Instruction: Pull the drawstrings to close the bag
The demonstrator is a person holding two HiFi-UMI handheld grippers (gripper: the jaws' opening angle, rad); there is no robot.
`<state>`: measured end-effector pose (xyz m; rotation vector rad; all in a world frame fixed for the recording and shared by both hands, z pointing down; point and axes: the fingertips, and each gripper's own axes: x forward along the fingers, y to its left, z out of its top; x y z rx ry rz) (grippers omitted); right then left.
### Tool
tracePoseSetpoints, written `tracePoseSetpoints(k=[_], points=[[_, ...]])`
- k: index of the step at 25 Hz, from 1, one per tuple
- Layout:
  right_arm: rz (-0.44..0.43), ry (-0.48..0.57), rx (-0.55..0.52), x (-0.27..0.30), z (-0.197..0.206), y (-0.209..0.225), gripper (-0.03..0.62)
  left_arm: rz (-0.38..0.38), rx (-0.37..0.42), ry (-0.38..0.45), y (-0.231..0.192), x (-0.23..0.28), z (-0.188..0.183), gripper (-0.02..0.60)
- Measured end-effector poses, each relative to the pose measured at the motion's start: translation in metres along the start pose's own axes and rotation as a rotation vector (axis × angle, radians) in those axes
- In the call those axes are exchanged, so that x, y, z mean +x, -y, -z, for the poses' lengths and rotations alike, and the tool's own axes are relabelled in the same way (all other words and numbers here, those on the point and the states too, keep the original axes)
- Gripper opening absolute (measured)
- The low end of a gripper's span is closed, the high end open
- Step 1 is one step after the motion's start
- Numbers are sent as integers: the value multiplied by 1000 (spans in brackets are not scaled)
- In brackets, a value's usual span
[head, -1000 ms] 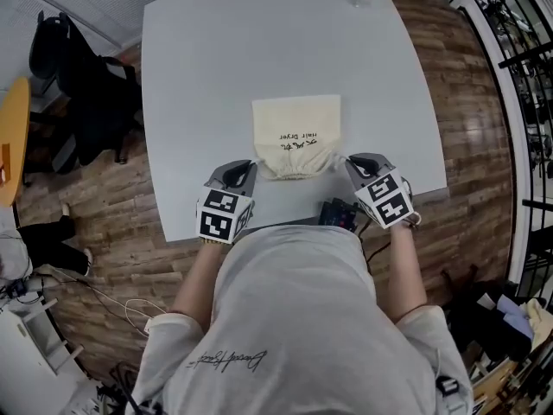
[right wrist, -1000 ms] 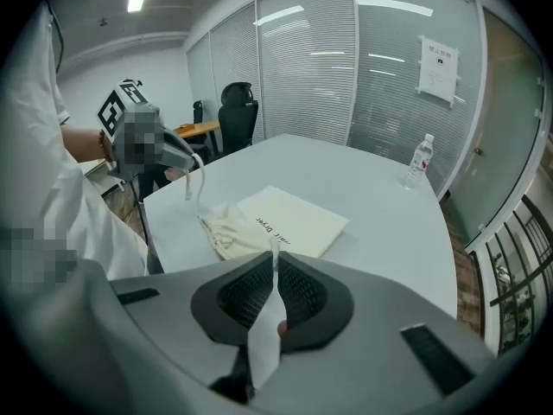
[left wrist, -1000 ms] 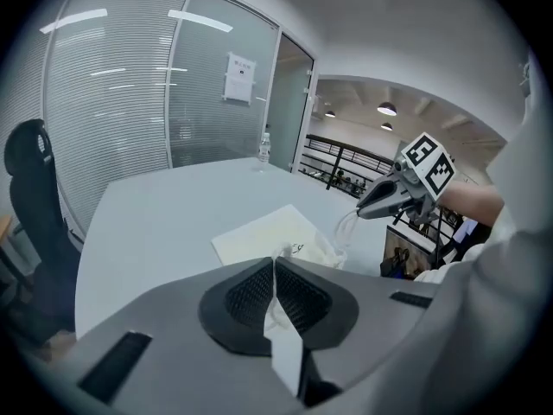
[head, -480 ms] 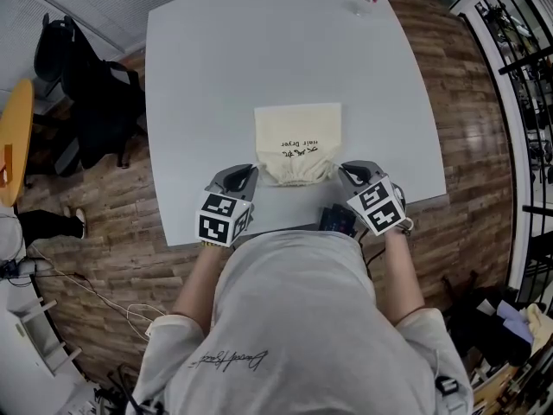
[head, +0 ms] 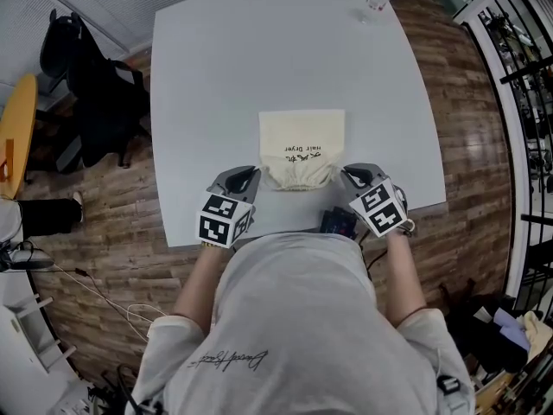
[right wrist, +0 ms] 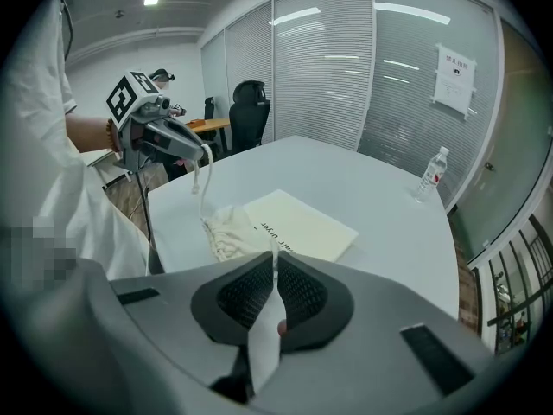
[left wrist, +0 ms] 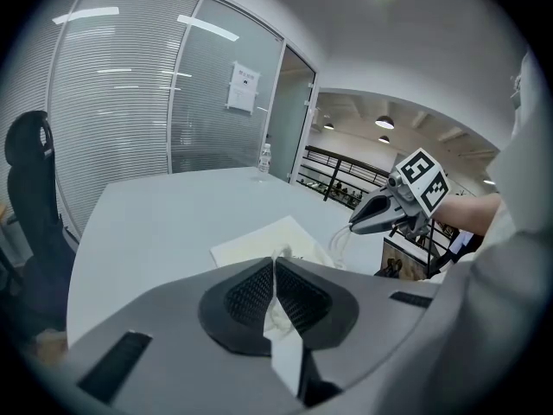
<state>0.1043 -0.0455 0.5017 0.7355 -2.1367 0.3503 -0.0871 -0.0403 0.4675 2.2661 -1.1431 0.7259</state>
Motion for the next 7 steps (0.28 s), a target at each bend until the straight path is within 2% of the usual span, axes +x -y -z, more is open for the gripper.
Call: tracePoseSetpoints(k=[7], points=[[-18, -15, 4, -2, -5, -6, 34, 3, 14, 0, -1, -3, -2, 15]])
